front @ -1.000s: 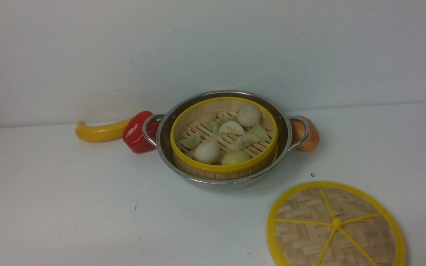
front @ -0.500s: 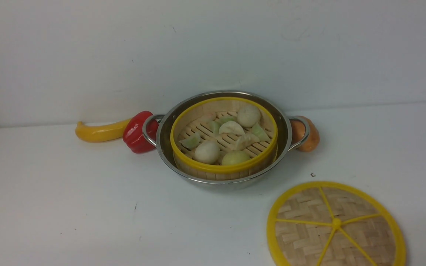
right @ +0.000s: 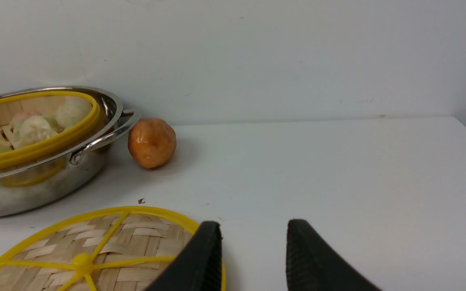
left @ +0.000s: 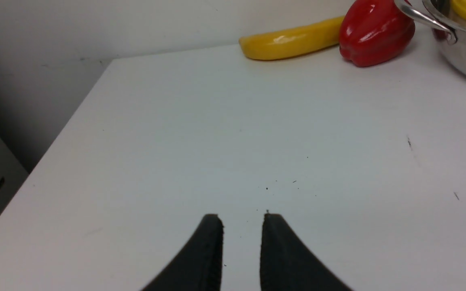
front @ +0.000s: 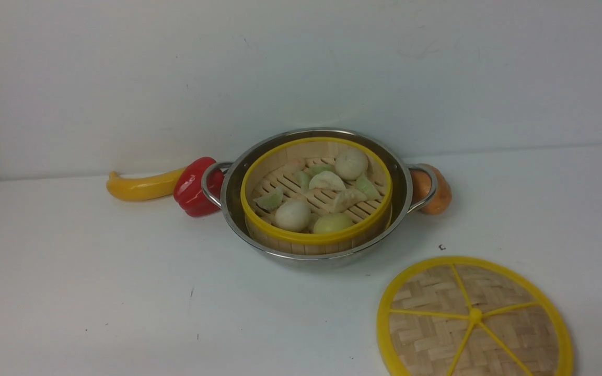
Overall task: Place the steamer in the pot on the white table, and put the lid on the steamer.
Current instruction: 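Move the gripper down to the bamboo steamer lid and grasp its center knob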
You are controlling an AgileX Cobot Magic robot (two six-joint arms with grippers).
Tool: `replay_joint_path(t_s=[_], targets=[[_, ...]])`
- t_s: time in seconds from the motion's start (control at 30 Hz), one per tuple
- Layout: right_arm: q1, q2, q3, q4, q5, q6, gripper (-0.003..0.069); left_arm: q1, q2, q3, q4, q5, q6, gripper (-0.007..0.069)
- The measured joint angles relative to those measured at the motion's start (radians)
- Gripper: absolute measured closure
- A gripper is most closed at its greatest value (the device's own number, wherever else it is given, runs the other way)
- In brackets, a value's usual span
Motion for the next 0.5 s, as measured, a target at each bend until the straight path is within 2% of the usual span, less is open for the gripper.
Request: replay_joint_path(t_s=[0.5], targets=[[0.000, 0.000, 0.000, 0.000, 0.000, 0.000, 0.0414, 0.000, 0.000, 0.000, 0.001, -0.001, -0.012, 0.0467]])
